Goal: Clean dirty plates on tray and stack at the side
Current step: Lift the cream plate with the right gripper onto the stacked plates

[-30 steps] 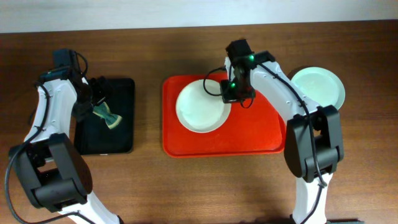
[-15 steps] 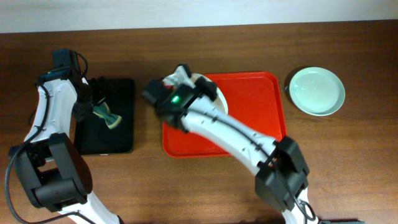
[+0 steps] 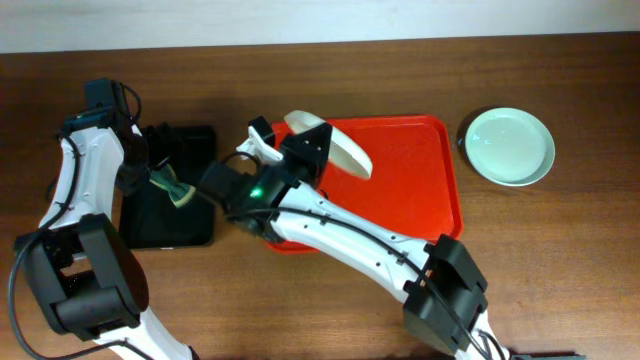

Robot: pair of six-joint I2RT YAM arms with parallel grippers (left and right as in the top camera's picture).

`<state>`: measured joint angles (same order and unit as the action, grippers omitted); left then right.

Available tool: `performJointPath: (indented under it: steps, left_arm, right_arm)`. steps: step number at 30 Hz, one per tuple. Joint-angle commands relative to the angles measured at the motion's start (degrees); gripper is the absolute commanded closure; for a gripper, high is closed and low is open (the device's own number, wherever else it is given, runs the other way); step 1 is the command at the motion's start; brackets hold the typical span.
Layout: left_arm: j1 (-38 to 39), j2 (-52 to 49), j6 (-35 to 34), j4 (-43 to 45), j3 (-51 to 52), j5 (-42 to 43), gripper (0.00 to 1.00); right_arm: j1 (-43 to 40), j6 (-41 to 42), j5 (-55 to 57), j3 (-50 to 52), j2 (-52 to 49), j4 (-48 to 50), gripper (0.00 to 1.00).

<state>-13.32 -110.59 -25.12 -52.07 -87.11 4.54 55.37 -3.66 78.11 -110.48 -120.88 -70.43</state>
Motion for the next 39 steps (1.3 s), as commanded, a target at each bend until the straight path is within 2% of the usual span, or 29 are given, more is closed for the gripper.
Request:
performJointPath:
  steps: [1,4,9,13,19,24,28,31,39]
  left_arm:
    - [-0.5,0.7,0.1,-0.1,-0.5,0.6,0.01]
    - [-0.5,0.7,0.1,-0.1,-0.5,0.6,0.01]
    - [-0.5,0.7,0.1,-0.1,-0.5,0.6,0.01]
    - [-0.5,0.7,0.1,-0.1,-0.5,0.6,0.01]
    - [-0.5,0.7,0.1,-0.1,-0.5,0.6,0.01]
    - [-0.5,0.7,0.1,-0.1,-0.5,0.6,0.01]
    - [-0.5,0.7,0.1,-0.1,-0.5,0.6,0.01]
    - [-0.5,0.7,0.1,-0.1,-0.5,0.6,0.01]
    - [-0.5,0.7,0.1,-0.1,-0.5,0.6,0.01]
  right_arm:
    - [-9.5,9.2,-24.3,-1.2,2.3,2.3,0.96]
    - [-18.7,14.4,-44.2,-1.2,2.3,2.9,0.96]
    - [-40.1,14.6,-86.1,-1.2,2.3,7.3,0.96]
    - [-55.5,14.6,-106.5,-1.2,2.3,7.5,0.96]
    - [-71.3,9.5,-104.8,1.4,2.2,3.4,0.96]
    - [-82.5,10.2,-99.0,9.1,2.2,10.1,0.96]
    - [-86.6,11.2,-98.2,12.7,2.2,15.2,0.96]
    - [-88.5,17.7,-93.3,15.3,2.2,18.4,0.96]
    - [-88.6,17.5,-92.8,19.9,2.2,24.0,0.96]
